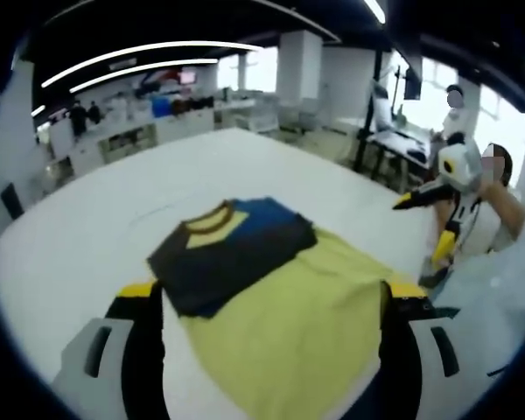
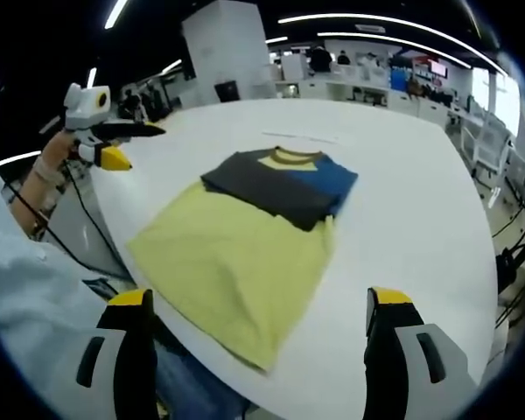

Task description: Fold the garment on the visible template until the final outline fits inside the template.

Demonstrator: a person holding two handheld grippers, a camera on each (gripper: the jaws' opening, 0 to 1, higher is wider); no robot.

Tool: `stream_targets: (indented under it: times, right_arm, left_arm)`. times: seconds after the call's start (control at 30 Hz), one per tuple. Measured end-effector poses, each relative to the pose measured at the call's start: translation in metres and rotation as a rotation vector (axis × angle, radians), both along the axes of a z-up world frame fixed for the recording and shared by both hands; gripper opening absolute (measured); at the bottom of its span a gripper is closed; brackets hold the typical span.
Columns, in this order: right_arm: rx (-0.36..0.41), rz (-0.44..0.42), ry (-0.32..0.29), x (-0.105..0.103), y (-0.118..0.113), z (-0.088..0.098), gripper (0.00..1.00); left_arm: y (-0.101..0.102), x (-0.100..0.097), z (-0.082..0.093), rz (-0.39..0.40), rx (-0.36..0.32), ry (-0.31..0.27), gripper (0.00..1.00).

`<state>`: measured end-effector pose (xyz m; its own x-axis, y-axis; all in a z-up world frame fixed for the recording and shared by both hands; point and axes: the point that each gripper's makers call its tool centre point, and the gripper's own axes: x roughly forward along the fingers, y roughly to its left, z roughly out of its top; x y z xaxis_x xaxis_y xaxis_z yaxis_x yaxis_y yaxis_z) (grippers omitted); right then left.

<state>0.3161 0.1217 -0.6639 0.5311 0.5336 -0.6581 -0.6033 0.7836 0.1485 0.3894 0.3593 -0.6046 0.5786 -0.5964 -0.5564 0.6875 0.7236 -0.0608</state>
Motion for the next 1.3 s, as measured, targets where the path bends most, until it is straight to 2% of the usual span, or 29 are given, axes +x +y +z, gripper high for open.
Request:
stream_targets:
  times: [0.53, 0.73, 1.3]
  right_arm:
    - [-0.005, 0.022, 0.005, -0.001, 0.007, 0.0, 1.0]
    - [-0.003, 0.014, 0.012, -0.001, 0.005, -0.002, 1.0]
    - [-0.005, -0.001, 0.023, -0.003, 0.0, -0.006, 1.0]
  left_arm:
    - [0.015, -0.006, 0.007, 0.05, 0.001, -0.026, 0.99]
    - [0.017, -0.015, -0.001, 0.053, 0.003, 0.007, 0.99]
    - [0.028, -0.027, -0.009, 0.082, 0.006, 0.031, 0.99]
